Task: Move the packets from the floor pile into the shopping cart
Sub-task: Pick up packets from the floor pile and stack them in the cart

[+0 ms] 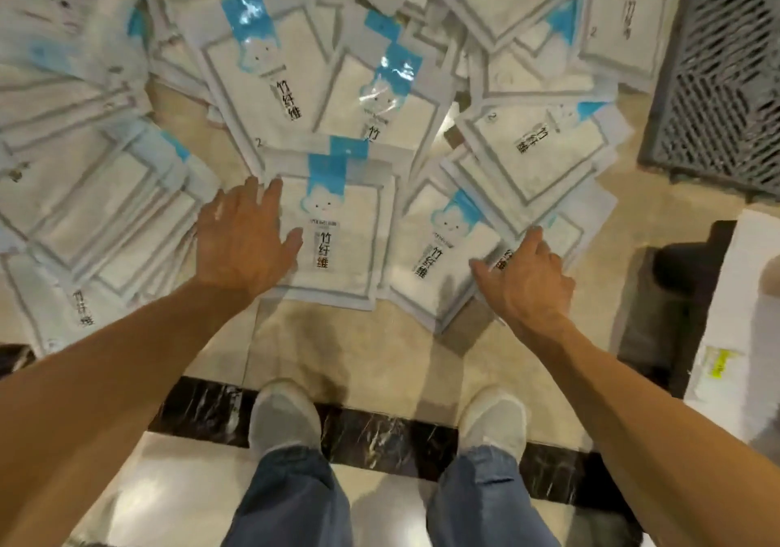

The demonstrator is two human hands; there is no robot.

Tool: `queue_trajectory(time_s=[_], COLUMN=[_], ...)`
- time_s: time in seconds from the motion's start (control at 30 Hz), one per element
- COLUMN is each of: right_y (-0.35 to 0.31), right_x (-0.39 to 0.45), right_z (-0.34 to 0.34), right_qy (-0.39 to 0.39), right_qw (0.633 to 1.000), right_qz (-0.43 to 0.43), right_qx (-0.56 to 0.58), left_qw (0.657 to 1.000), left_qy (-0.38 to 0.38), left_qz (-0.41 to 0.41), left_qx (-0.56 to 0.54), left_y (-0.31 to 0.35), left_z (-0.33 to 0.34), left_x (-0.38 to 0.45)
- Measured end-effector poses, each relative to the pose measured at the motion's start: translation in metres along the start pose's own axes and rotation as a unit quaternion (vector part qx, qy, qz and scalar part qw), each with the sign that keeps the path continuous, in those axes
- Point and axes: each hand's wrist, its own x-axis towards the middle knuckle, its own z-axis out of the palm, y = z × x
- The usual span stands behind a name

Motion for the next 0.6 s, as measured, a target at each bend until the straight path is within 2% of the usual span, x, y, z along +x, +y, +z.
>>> queue_trajectory(time_s=[0.1, 0.2, 0.27, 0.33, 0.4, 0.47, 0.6], right_y=[-0.004, -0.011, -0.016, -0.02, -0.021, -0.021, -0.017], right_x=[0.026, 0.04, 0.046, 0.049, 0.048, 0.05, 0.049], right_z=[0.046, 0.079, 0.091, 0.093, 0.092, 0.092, 0.094], right_qy=[0.004, 0.064, 0.092, 0.085, 0.054, 0.03, -0.015], right_qw=[0.998, 0.991, 0.982, 0.967, 0.943, 0.907, 0.816], right_qz=[0.043, 0.089, 0.125, 0.169, 0.208, 0.245, 0.287], right_qx=[0.049, 0.075, 0.105, 0.17, 0.253, 0.342, 0.501], left_qw=[1.0, 0.998, 0.99, 0.968, 0.939, 0.927, 0.929], left_qy=[-0.003, 0.002, 0.02, 0.022, -0.003, -0.032, -0.026], left_qz=[-0.023, -0.056, -0.094, -0.168, -0.228, -0.253, -0.231], left_qx=[-0.004, -0.038, -0.101, -0.187, -0.257, -0.274, -0.29], left_y=[-0.005, -0.007, -0.005, 0.0, 0.002, 0.001, -0.003], left_z=[0.044, 0.07, 0.077, 0.075, 0.073, 0.074, 0.071], left_x=[0.024, 0.039, 0.044, 0.046, 0.046, 0.046, 0.044])
